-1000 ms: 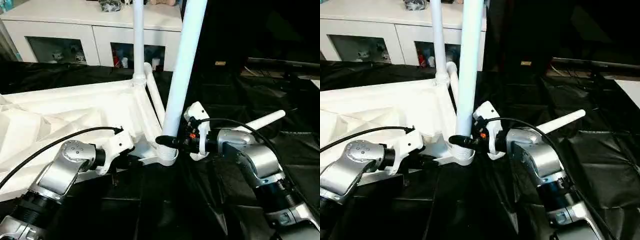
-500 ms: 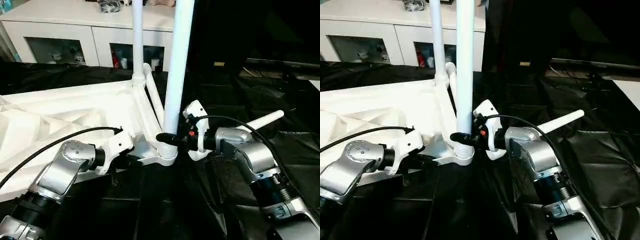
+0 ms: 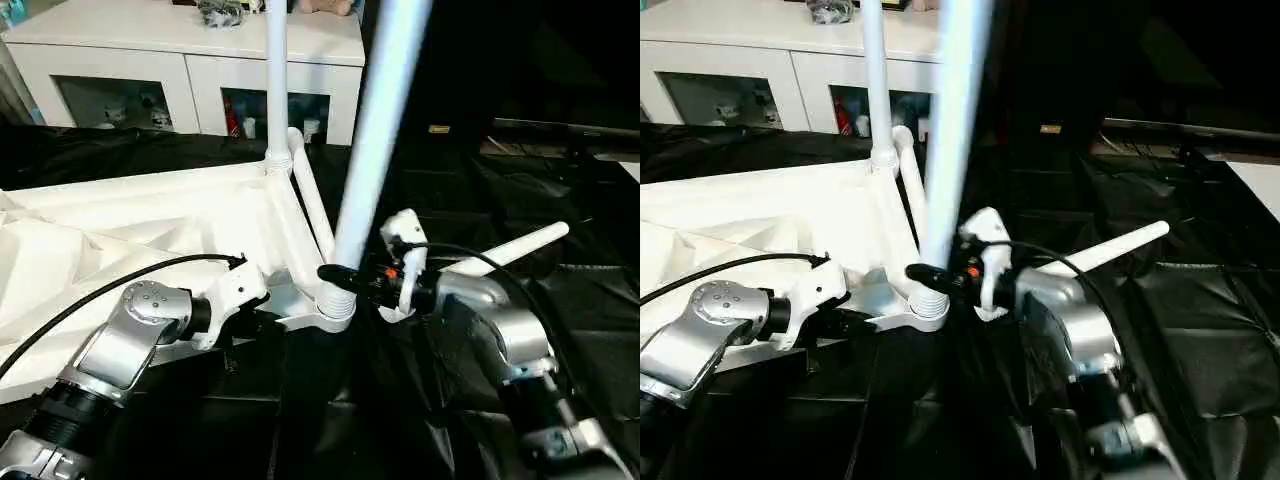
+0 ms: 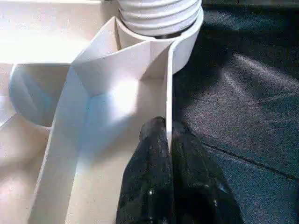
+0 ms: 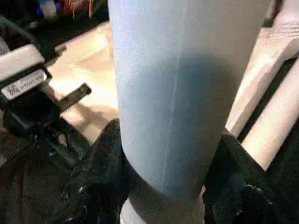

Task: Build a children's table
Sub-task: Insert table leg to table base

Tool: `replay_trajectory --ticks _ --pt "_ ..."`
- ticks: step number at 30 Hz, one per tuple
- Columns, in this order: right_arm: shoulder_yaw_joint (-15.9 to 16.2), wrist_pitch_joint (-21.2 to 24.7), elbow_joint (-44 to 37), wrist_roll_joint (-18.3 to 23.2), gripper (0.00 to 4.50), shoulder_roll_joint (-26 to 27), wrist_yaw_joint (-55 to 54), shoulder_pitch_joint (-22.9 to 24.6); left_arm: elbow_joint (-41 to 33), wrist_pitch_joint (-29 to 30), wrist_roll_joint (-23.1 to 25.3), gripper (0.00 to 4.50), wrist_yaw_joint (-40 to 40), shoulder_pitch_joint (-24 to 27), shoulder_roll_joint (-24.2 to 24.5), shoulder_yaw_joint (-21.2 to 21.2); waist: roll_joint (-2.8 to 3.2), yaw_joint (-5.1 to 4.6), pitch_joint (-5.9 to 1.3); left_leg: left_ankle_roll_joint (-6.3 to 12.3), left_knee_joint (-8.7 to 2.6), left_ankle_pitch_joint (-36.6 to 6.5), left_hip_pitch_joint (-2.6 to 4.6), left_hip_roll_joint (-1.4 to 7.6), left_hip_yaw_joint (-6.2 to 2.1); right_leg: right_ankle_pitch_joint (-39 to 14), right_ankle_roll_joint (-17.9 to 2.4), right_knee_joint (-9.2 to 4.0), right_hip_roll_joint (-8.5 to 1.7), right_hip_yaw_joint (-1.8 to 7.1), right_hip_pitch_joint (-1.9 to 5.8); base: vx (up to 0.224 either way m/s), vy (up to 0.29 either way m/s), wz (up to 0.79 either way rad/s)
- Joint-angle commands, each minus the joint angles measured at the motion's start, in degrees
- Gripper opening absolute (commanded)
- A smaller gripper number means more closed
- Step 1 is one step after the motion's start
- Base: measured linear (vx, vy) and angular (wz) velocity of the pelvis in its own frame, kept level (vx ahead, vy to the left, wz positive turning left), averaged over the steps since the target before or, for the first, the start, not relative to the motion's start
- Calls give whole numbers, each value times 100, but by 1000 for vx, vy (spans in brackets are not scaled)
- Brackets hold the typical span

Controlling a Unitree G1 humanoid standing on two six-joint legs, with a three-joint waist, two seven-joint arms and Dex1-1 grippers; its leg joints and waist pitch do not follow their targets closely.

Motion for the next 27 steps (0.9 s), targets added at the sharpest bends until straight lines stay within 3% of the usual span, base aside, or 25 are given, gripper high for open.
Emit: replay_trajectory --ticks 1,9,13,15,18,27 --pt "-50 -31 285 -319 185 -101 -274 390 110 -41 -69 0 103 -95 -9 137 86 55 -284 -2 -478 -805 9 338 -135 -632 -1323 -498 -538 324 237 0 0 0" --pt "123 -588 -112 -520 185 3 -432 797 162 -49 -55 0 140 -153 -28 153 108 81 -293 21 -492 -777 -4 340 -146 -595 -1254 -495 -536 323 231 0 0 0" --pt "256 -623 -257 -616 185 4 -476 883 180 -56 -41 0 138 -160 -22 148 128 70 -272 -35 -521 -1062 7 342 -159 -1034 -1184 -542 -540 326 215 0 0 0" --pt "606 -499 -289 -895 185 -133 -454 834 197 -64 -22 0 117 -181 -5 139 142 67 -272 -58 -526 -1099 14 341 -163 -1058 -1163 -544 -532 330 206 0 0 0" --pt "876 -344 -275 -1066 185 -233 -370 764 207 -68 -10 0 103 -192 6 135 134 68 -269 -50 -526 -1067 6 336 -164 -1021 -1146 -540 -536 336 214 0 0 0" --pt "979 167 93 -995 185 -91 -264 282 216 -95 14 0 85 -179 21 97 117 31 -258 -68 -549 -1179 -3 343 -179 -1245 -1135 -553 -542 338 202 0 0 0"
